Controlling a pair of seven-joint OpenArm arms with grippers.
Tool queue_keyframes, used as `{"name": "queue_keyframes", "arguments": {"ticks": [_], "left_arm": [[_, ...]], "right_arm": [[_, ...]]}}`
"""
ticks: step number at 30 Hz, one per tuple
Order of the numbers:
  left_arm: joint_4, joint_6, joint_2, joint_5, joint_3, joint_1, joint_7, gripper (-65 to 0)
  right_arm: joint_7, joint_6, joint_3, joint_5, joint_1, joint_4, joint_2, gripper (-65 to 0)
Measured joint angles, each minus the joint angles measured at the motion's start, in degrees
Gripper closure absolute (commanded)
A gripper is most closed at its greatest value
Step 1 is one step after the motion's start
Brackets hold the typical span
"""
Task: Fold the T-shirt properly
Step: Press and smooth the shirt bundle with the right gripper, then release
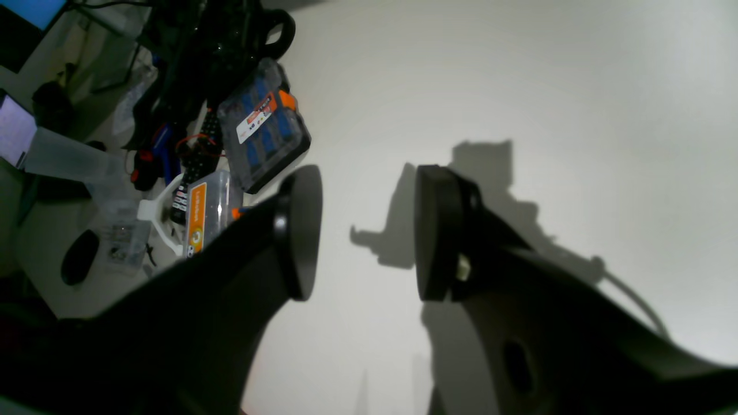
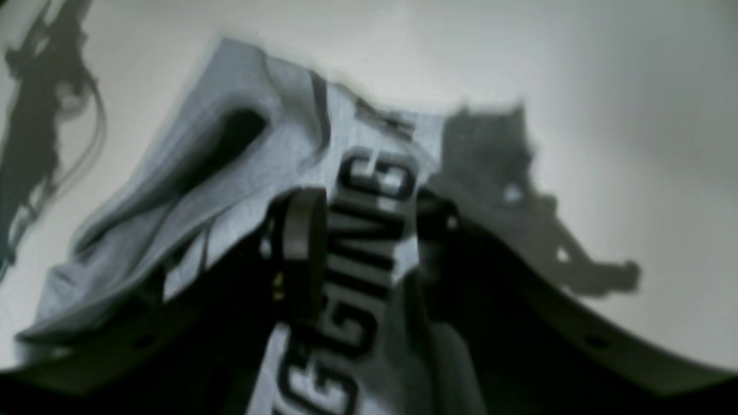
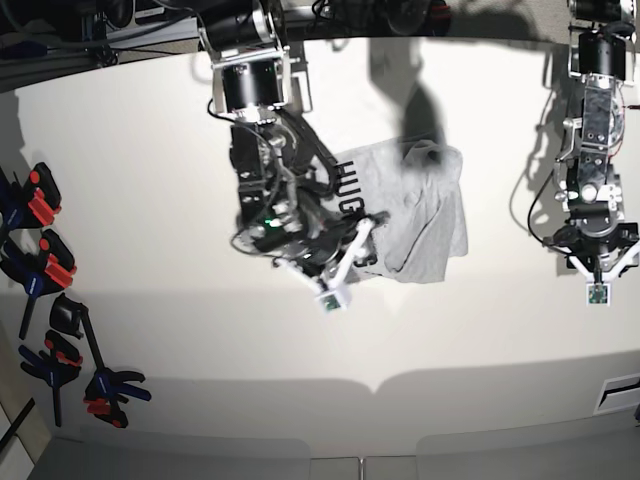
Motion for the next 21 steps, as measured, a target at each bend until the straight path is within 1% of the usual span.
{"name": "queue_keyframes", "arguments": {"ticks": [3, 6, 12, 15, 16, 17, 19, 21], "left_arm": [[0.0, 0.0, 0.0, -0.1, 0.0, 0.0, -1.4, -23.9], [0.0, 0.0, 0.0, -0.1, 0.0, 0.0, -2.5, -23.9], [0.0, 0.0, 0.0, -0.1, 0.0, 0.0, -2.5, -23.9], [0.0, 0.0, 0.0, -0.1, 0.0, 0.0, -2.4, -23.9], [0.0, 0.0, 0.0, -0.1, 0.0, 0.0, -2.5, -23.9], [0.0, 0.0, 0.0, -0.1, 0.0, 0.0, -2.4, -23.9], [0.0, 0.0, 0.0, -0.1, 0.0, 0.0, -2.4, -23.9], [0.0, 0.0, 0.0, -0.1, 0.0, 0.0, -2.4, -23.9]], "right_arm": [[0.5, 0.0, -5.8, 0.8, 1.6, -3.3, -0.1, -23.6], [1.7, -0.3, -12.3, 1.0, 3.5, -3.8, -0.2, -23.6], [11.8, -0.9, -24.5, 1.2, 7.0, -3.8, -0.2, -23.5], [15.3, -0.7, -28.1, 1.2, 7.3, -3.8, -0.2, -23.6], [15.4, -0.2, -28.7, 1.1, 7.2, -3.8, -0.1, -23.6], [15.2, 1.0, -29.1, 1.1, 7.2, -3.8, -0.1, -23.6], [15.2, 4.7, -29.4, 1.3, 7.3, -3.8, 0.0, -23.6], [15.2, 8.0, -29.4, 3.9, 7.3, -3.8, 0.0, -23.6]]}}
